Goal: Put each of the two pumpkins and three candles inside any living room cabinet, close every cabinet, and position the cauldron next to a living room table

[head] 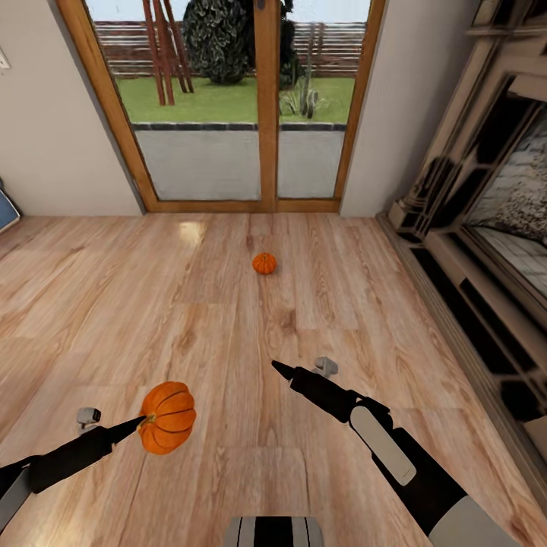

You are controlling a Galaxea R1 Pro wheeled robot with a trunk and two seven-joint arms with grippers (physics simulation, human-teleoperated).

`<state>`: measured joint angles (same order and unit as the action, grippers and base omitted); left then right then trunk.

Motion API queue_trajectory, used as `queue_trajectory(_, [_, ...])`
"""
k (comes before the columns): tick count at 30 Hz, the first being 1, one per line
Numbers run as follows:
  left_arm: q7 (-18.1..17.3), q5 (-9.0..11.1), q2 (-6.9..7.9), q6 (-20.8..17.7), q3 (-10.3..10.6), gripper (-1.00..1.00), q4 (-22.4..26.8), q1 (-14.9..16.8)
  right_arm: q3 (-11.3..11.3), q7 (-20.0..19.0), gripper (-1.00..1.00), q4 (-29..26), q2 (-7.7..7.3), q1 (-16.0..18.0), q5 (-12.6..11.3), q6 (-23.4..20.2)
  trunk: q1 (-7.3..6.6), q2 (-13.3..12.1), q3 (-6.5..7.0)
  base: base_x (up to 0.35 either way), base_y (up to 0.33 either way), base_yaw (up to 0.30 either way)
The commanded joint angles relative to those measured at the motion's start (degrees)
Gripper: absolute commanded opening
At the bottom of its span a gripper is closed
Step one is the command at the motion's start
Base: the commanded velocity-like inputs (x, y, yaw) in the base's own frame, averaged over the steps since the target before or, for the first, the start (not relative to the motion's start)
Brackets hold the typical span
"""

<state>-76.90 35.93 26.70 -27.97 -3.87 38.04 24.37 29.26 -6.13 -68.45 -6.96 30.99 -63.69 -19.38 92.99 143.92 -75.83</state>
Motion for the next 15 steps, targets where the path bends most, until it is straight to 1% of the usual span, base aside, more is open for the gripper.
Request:
queue_trajectory(1, [-0.09, 0.2, -0.02, -0.57, -0.01, -1.0, 0.02, 0.02, 0.07, -0.03, 1.0, -0.02, -0.02, 0.04, -0.3, -0.09, 0.02, 0.01, -0.04, 0.326, 0.0, 0.0])
queue_trajectory(15, [-0.08, 0.11, -0.02, -0.59, 0.0, -1.0, 0.02, 0.05, 0.09, -0.03, 1.0, 0.01, 0.18, 0.04, -0.3, -0.05, 0.02, 0.01, -0.04, 0.326, 0.001, 0.0])
